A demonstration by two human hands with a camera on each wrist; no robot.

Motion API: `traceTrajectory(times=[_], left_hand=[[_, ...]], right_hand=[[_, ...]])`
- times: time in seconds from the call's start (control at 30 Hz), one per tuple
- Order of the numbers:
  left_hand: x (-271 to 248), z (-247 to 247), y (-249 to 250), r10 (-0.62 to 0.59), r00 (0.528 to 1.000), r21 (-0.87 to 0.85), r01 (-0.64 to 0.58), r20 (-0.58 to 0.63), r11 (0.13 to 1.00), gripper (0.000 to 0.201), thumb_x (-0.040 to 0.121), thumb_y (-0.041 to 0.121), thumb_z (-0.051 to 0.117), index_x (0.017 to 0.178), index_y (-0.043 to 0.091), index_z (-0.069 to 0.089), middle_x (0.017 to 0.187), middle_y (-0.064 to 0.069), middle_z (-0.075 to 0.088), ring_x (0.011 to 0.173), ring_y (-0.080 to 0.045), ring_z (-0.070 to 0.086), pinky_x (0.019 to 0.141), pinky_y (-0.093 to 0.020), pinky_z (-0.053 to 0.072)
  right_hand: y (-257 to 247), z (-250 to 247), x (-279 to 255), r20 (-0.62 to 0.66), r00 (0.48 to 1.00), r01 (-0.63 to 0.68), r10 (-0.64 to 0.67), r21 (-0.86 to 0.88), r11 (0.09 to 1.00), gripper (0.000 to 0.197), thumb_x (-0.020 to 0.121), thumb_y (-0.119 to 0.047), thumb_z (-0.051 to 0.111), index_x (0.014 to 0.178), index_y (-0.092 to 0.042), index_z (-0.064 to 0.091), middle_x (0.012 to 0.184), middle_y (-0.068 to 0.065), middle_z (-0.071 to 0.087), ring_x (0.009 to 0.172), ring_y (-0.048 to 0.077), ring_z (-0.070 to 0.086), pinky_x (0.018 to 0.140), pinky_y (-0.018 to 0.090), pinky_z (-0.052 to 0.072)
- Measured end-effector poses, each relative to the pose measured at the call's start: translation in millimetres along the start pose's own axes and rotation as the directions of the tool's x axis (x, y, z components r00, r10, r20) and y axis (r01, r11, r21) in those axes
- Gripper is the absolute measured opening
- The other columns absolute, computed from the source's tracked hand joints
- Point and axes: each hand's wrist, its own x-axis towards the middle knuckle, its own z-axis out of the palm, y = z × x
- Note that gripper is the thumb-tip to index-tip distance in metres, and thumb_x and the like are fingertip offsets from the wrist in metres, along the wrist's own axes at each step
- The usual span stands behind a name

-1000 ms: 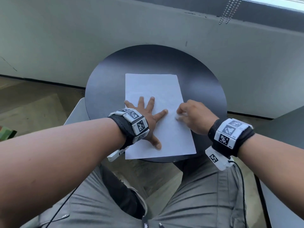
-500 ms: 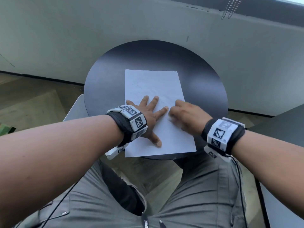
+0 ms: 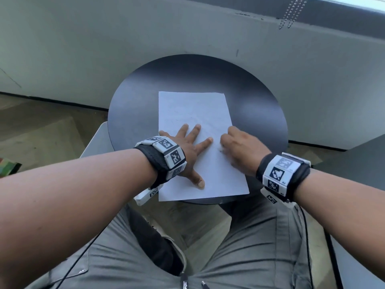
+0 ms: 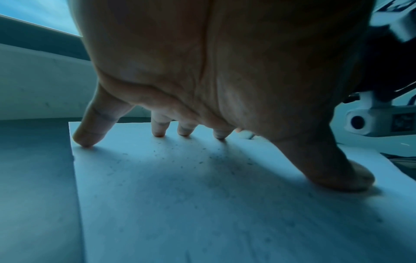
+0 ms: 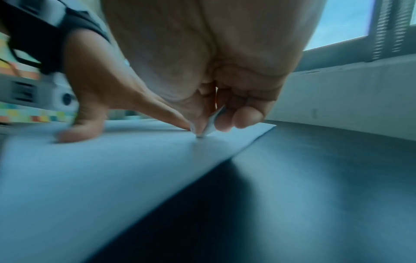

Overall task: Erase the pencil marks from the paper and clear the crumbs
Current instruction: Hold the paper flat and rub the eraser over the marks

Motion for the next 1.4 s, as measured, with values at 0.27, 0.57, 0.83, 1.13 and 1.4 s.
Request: traceTrajectory(times=[0.27,0.57,0.83,1.13,1.4], left_hand=[[-1.9,1.2,1.0,0.003,1.000,-0.011,-0.003,0.000,1.000,0.138,0.055,0.093,0.064,0.152,0.048,-0.023,0.163,0.004,-0.035,0.153,-0.030,-0.022,0.108,-0.078,0.021],[-12.9,-6.0,-2.7,0.040,0.999,0.012,-0.040,-0.019,0.999,0.121,0.061,0.092,0.061,0.157,0.045,0.002,0.168,0.000,-0.010,0.154,-0.032,-0.002,0.112,-0.072,0.022],[-3.5,3.4,21.7,0.024,0.982,-0.048,-0.034,-0.189,0.998,0.120,0.064,0.098,0.046,0.158,0.038,0.002,0.168,-0.002,-0.004,0.152,-0.031,0.006,0.112,-0.061,0.028],[2.8,3.2,27.4,-0.013,0.989,-0.024,0.009,-0.144,1.000,0.130,0.057,0.100,0.051,0.157,0.042,-0.008,0.167,-0.001,-0.013,0.151,-0.035,0.002,0.103,-0.069,0.033],[4.9,3.0,26.2,-0.027,0.997,-0.046,0.024,-0.073,0.999,0.134,0.055,0.097,0.058,0.154,0.045,-0.016,0.166,0.001,-0.026,0.153,-0.035,-0.013,0.104,-0.080,0.018]], right_hand=[[-4.7,5.4,-10.8,0.060,0.994,0.091,-0.091,0.007,0.996,0.021,0.096,-0.030,0.037,0.103,-0.013,0.049,0.104,0.006,0.045,0.085,0.028,0.053,0.068,0.039,0.046],[47.5,-4.7,-4.3,0.048,0.974,-0.218,0.220,0.451,0.866,0.011,0.092,-0.036,0.058,0.090,-0.028,0.050,0.084,-0.009,0.060,0.080,0.016,0.056,0.071,0.034,0.048],[20.3,8.2,-5.3,0.051,0.988,-0.154,0.146,0.418,0.895,0.012,0.089,-0.036,0.060,0.092,-0.026,0.055,0.093,-0.004,0.061,0.089,0.019,0.056,0.077,0.033,0.046],[3.5,10.2,-28.9,0.089,0.979,0.165,-0.181,0.166,0.972,0.016,0.095,-0.034,0.048,0.097,-0.018,0.049,0.091,0.000,0.050,0.085,0.025,0.052,0.074,0.040,0.046],[-1.5,11.0,-30.9,0.160,0.964,0.182,-0.211,0.179,0.967,0.016,0.096,-0.035,0.046,0.102,-0.020,0.049,0.094,-0.001,0.051,0.085,0.024,0.051,0.076,0.039,0.045]])
